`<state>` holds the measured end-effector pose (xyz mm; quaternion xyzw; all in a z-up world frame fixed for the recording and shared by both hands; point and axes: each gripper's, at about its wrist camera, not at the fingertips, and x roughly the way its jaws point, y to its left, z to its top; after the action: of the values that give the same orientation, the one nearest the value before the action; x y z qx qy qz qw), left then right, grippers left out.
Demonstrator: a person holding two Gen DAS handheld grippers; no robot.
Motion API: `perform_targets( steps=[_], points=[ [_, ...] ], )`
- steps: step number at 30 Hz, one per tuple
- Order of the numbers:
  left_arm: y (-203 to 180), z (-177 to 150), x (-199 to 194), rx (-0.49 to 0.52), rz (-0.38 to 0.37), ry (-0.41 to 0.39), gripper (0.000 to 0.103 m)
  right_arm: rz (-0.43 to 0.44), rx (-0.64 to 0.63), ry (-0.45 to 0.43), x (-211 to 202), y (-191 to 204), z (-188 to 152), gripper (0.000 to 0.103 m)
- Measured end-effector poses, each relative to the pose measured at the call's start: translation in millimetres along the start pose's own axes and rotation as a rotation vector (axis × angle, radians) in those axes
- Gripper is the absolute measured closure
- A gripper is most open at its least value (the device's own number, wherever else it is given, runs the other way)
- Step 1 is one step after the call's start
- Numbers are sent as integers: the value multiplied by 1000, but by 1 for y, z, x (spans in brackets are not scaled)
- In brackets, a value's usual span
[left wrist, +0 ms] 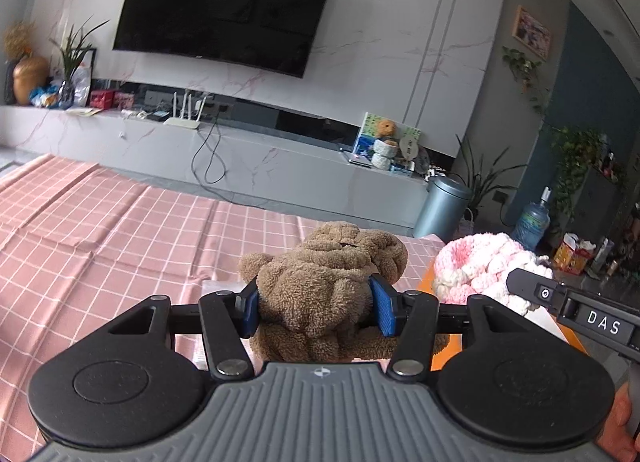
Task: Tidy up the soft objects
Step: 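Carry the brown plush and pink-white crocheted piece into the orange box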
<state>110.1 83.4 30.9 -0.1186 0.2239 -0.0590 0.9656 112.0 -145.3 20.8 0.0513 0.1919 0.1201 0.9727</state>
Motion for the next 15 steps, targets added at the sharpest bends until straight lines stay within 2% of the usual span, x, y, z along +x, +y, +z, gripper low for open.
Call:
perform_targets(
  steps=[8,15],
  points=[
    [-47,-7,-3,87,-84,1,42,-35,14,-88,-53,-31,0,82],
    [-84,-16,13,164,-165,32,42,-107,24,-119,-76,-63,-1,82]
  ],
)
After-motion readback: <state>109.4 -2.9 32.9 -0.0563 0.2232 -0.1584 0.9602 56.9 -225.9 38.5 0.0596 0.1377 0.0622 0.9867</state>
